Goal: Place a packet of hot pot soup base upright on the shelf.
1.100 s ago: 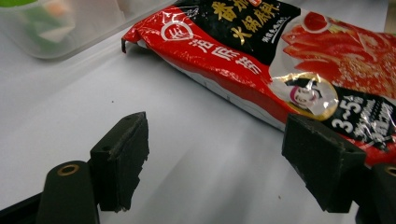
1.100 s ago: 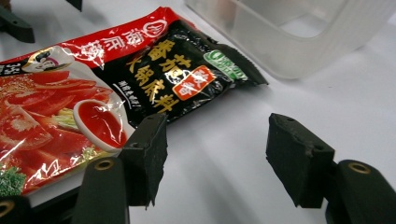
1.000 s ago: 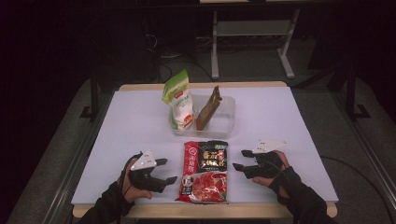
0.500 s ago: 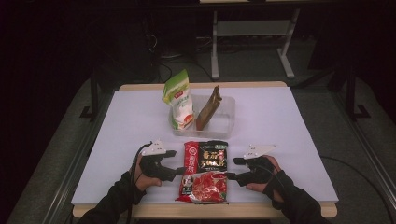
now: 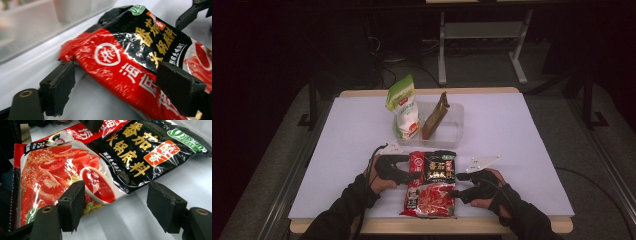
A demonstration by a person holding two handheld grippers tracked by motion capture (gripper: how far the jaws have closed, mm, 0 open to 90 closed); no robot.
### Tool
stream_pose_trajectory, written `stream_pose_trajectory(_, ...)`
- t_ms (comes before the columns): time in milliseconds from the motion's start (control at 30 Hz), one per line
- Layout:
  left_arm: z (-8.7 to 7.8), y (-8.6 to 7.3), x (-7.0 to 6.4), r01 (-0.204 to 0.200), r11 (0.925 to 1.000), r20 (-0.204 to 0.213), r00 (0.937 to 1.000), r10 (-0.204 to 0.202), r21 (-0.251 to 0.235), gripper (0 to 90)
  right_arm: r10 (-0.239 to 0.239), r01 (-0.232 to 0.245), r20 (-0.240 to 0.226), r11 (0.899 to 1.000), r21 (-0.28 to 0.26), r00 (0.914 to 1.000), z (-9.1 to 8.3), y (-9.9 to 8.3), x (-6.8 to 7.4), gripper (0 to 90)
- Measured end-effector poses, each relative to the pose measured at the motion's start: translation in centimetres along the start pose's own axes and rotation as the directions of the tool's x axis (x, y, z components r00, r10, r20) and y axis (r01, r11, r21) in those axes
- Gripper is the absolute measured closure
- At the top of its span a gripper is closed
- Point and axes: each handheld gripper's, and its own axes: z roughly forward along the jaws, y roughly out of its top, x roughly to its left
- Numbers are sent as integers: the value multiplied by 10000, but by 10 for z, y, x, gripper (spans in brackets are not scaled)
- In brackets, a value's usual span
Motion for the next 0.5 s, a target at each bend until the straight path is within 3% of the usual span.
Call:
stream_pose_trajectory(233, 10, 2, -1, 15, 9997, 248, 9997, -21, 239, 137, 422, -419, -198, 9990, 149, 9989, 4, -1, -4, 248)
stream_pose_trajectory(500, 15, 5, -1, 110, 9997, 374, 9992, -118, 229, 122, 527, -512, -417, 9981, 351, 9977, 13, 3, -4, 217)
